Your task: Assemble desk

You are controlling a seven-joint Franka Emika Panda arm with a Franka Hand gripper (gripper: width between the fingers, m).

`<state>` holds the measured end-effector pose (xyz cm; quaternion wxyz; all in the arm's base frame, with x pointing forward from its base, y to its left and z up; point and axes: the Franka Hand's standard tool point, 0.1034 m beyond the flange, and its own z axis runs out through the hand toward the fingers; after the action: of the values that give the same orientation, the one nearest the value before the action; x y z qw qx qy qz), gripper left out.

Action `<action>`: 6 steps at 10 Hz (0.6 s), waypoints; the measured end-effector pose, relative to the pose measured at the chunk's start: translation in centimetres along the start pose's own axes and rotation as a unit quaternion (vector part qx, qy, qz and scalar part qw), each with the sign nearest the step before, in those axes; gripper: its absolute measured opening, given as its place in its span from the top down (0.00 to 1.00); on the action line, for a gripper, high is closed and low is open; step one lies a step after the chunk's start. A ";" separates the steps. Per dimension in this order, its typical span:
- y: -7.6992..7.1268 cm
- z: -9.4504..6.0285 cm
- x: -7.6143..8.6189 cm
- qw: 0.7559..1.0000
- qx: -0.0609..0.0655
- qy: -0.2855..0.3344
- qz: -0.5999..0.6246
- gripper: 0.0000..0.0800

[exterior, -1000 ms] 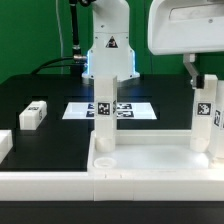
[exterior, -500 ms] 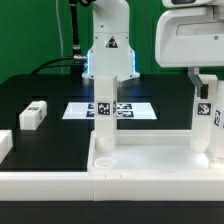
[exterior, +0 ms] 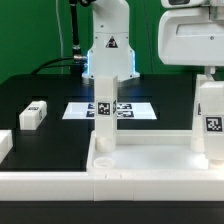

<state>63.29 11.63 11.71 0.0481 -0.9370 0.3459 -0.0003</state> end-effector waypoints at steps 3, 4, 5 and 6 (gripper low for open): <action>0.0 0.1 -0.1 0.991 0.001 -0.001 0.133 0.99; 0.0 0.1 -0.1 0.986 0.000 -0.001 0.166 0.99; 0.0 0.1 -0.1 0.986 0.000 -0.001 0.166 1.00; 0.0 0.1 -0.1 0.986 0.000 -0.001 0.166 1.00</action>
Offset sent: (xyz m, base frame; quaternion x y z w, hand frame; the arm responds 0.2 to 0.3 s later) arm 0.0000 0.0000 0.0000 0.0000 0.0000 0.2571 0.9664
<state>63.25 11.69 11.63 0.0477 -0.8667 0.4964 0.0084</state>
